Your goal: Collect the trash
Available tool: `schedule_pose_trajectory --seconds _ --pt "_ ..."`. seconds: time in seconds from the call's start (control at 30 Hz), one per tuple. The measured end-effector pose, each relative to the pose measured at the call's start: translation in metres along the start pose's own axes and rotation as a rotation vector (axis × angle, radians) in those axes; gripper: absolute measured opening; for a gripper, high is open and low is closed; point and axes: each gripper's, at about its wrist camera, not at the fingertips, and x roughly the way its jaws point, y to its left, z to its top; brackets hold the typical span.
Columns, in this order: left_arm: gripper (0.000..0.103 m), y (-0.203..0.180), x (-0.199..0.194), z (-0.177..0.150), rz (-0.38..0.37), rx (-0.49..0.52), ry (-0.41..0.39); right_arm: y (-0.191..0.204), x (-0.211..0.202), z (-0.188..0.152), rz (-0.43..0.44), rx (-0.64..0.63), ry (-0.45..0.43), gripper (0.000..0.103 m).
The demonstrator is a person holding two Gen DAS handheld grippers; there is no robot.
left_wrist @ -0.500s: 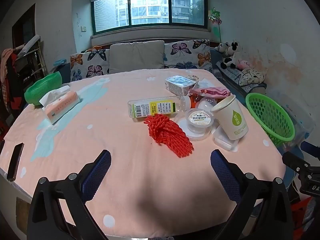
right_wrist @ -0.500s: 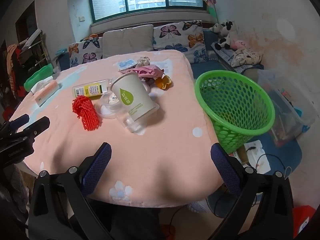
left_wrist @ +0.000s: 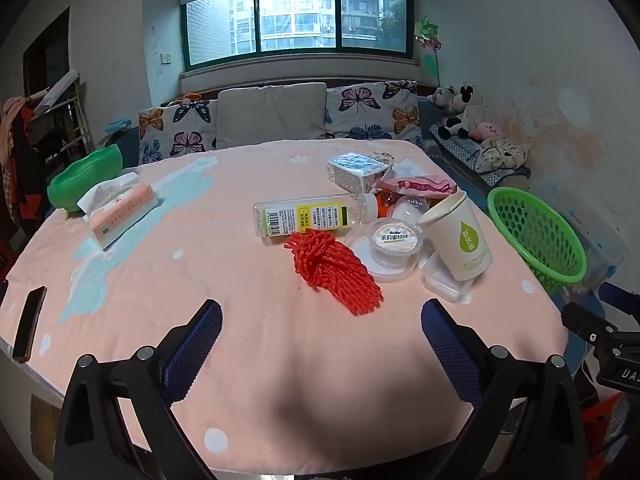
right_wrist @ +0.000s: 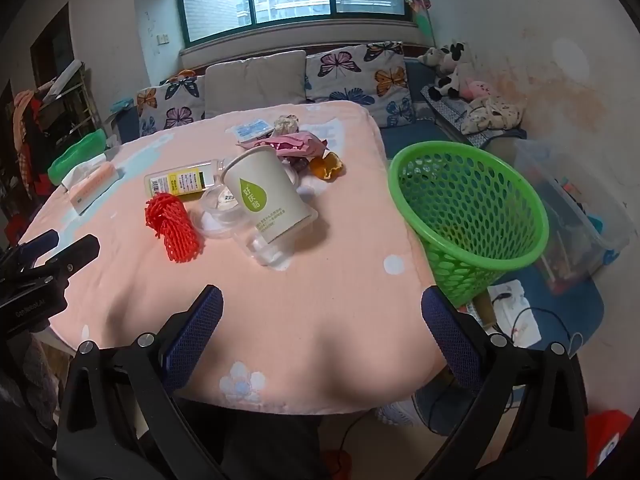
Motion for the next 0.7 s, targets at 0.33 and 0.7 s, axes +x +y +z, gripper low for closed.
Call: schedule_pose_trajectory --seconds 0.33,0.7 --pt "0.097 -0.0022 -0.0037 0.0009 -0.004 -0.001 -0.001 -0.0003 -0.0021 0.0006 0.001 -0.007 -0.007 0.099" --pt "0.097 -0.0037 0.0001 0.001 -0.006 -0.002 0.0 -0.0001 -0.0018 0.0014 0.003 -0.007 -0.006 0.099"
